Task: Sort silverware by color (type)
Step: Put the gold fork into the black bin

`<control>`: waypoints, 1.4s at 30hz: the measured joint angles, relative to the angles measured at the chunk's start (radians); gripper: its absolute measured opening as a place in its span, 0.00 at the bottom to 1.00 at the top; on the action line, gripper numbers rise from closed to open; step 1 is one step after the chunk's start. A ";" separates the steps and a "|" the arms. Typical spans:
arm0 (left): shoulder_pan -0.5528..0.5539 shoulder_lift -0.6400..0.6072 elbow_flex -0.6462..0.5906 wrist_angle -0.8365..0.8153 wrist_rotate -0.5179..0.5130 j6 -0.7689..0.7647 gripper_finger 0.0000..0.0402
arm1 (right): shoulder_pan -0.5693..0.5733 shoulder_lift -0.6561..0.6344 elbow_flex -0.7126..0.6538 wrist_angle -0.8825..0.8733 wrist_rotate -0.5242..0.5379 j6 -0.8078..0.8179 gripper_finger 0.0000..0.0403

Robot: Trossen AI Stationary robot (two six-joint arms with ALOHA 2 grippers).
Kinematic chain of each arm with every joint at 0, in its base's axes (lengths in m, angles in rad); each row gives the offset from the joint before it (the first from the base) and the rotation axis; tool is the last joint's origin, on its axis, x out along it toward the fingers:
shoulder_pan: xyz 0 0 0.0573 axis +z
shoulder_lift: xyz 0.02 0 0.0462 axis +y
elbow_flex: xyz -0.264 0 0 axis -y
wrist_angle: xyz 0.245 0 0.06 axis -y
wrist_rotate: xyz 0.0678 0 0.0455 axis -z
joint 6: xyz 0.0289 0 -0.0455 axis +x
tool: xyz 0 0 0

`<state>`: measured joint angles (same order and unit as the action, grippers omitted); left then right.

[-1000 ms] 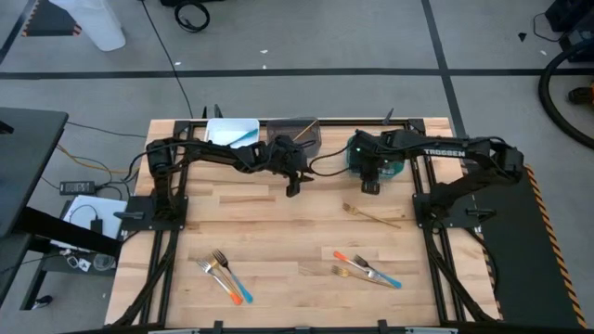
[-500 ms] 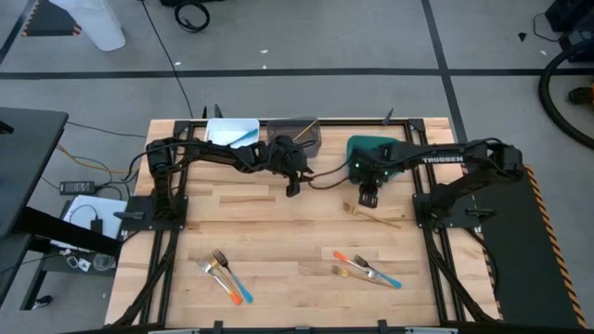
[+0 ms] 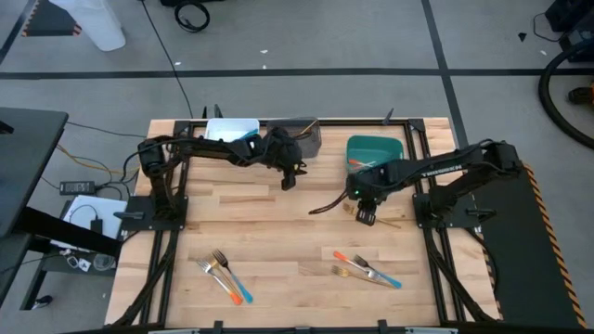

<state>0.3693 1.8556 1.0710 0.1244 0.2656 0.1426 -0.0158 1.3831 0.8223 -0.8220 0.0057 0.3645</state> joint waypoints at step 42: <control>-0.047 0.000 0.000 -0.054 0.000 0.136 0.32 | -0.004 0.169 0.020 0.032 -0.056 -0.076 0.04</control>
<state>0.3220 1.8561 1.0706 0.0701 0.2657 0.2781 -0.0203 1.5520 0.8427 -0.7895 -0.0499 0.2883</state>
